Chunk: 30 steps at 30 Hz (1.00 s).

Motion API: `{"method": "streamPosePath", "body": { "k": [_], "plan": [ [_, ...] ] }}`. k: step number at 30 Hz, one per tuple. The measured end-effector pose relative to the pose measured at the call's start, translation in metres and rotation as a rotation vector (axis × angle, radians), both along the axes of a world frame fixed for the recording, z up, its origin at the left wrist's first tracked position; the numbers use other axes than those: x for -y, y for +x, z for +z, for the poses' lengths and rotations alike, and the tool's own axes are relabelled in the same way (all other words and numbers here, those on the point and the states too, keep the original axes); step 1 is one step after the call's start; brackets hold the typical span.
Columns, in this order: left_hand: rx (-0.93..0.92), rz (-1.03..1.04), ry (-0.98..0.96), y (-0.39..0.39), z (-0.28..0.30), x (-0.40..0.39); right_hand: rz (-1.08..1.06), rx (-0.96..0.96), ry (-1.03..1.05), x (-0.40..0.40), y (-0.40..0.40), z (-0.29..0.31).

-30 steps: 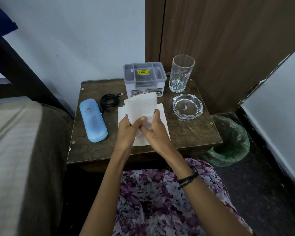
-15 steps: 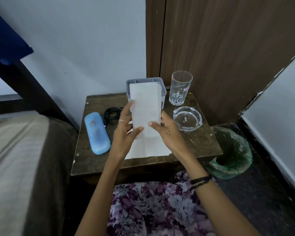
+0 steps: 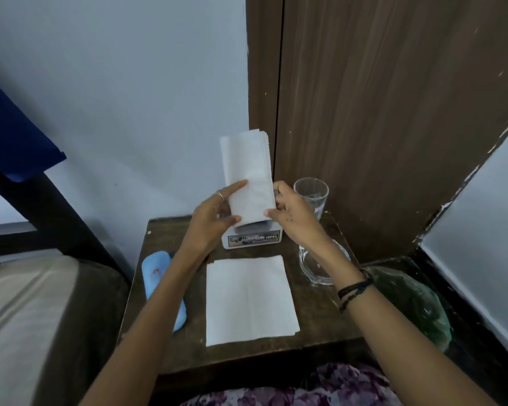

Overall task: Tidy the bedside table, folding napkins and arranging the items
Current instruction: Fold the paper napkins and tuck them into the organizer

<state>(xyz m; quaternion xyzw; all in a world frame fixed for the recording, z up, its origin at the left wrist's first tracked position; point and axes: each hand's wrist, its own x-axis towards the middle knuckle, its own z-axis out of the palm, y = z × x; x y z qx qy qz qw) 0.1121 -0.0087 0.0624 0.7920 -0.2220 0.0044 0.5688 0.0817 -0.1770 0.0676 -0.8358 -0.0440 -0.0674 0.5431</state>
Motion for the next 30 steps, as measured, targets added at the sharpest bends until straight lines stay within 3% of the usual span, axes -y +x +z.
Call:
{"method": "streamPosePath", "body": {
  "k": [5,11,30],
  "plan": [
    [0.138,-0.036,0.061,0.038,0.010,0.003,-0.153,0.095,-0.052,0.002,0.040,0.009],
    [0.227,0.033,0.086,0.068,-0.010,0.006,-0.186,0.090,-0.177,0.005,0.082,0.003],
    [0.191,0.089,0.119,0.111,-0.047,0.018,-0.156,-0.054,-0.171,0.016,0.128,-0.023]
  ]
}}
